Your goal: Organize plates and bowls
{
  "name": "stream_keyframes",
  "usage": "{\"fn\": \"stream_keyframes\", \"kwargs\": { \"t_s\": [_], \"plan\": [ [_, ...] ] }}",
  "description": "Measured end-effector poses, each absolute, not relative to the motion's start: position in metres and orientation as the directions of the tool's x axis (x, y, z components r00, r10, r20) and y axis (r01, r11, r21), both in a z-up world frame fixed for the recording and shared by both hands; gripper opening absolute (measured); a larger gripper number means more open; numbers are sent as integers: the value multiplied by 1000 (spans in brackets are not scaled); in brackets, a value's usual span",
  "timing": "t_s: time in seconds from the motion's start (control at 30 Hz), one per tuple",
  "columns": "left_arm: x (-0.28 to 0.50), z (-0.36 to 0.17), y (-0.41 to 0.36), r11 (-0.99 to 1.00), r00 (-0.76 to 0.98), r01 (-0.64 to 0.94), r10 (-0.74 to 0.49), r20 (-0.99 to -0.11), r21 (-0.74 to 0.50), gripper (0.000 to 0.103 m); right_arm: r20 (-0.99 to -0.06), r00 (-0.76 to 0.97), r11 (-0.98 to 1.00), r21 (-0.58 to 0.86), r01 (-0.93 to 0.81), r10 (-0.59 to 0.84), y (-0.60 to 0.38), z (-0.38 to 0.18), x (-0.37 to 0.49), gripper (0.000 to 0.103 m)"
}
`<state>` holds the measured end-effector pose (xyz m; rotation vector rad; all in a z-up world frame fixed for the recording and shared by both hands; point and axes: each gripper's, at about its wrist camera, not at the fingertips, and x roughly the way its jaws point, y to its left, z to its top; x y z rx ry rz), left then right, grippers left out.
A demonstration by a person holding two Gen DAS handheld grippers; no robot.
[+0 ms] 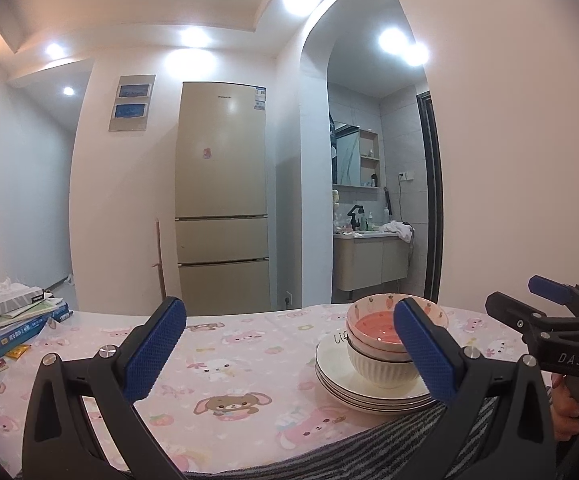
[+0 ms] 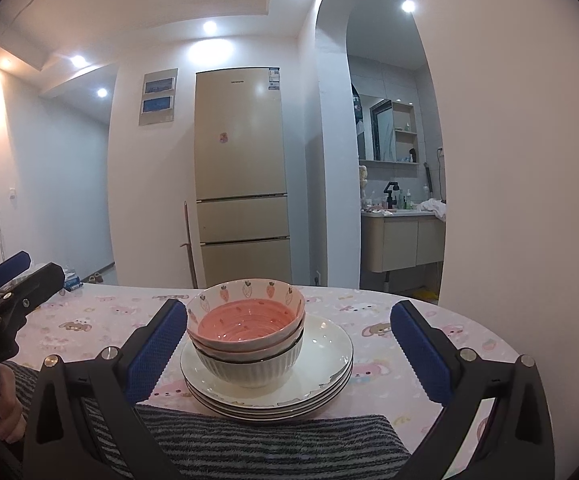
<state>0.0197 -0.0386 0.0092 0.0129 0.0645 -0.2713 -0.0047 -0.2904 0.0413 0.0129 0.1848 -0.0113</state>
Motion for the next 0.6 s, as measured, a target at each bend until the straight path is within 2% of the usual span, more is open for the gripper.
{"fn": "stream_keyframes", "kwargs": {
  "t_s": [0.6],
  "plan": [
    [22, 7, -39, 963, 961, 269, -268, -76, 8, 103, -209, 978, 1000, -5, 11, -12, -284, 44, -4, 103]
  ]
}}
